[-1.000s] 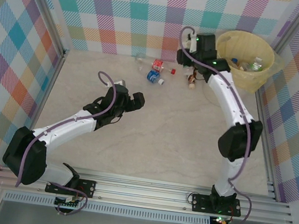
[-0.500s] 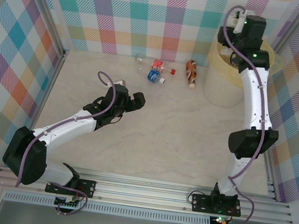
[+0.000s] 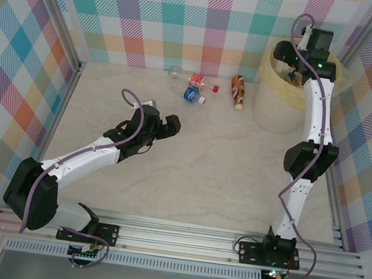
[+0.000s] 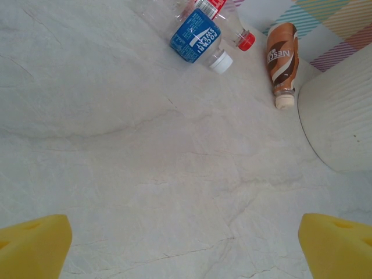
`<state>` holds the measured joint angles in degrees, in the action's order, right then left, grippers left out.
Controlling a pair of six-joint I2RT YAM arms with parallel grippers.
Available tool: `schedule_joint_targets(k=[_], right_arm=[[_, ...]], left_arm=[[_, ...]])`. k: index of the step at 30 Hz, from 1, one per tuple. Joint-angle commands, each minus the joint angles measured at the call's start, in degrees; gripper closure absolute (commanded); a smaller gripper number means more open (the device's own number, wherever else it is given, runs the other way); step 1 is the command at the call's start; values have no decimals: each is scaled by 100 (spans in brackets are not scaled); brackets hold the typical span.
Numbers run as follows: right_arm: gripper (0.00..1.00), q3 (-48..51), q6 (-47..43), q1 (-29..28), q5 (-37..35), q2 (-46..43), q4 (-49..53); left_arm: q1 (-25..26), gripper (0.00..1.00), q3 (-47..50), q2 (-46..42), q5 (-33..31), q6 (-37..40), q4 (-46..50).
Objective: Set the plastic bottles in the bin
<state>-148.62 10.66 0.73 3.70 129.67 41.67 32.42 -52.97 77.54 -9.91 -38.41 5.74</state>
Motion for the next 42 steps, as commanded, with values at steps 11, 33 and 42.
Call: schedule_joint_targets(k=[11,33,42], right_arm=[[2,1278,473,-16,1009,-1540,-764],[0,8215,1194,-759,3416,-5962,-4108],[0,8643,1141,-782,3092,-6458,-3845]], left_arm=[[-70,0,-163,300,231,-257,-3],[-34,0,-5336,4810,-1076,-2003,2509],[-152,3,-8416,7064,-1703,-1817,3126]])
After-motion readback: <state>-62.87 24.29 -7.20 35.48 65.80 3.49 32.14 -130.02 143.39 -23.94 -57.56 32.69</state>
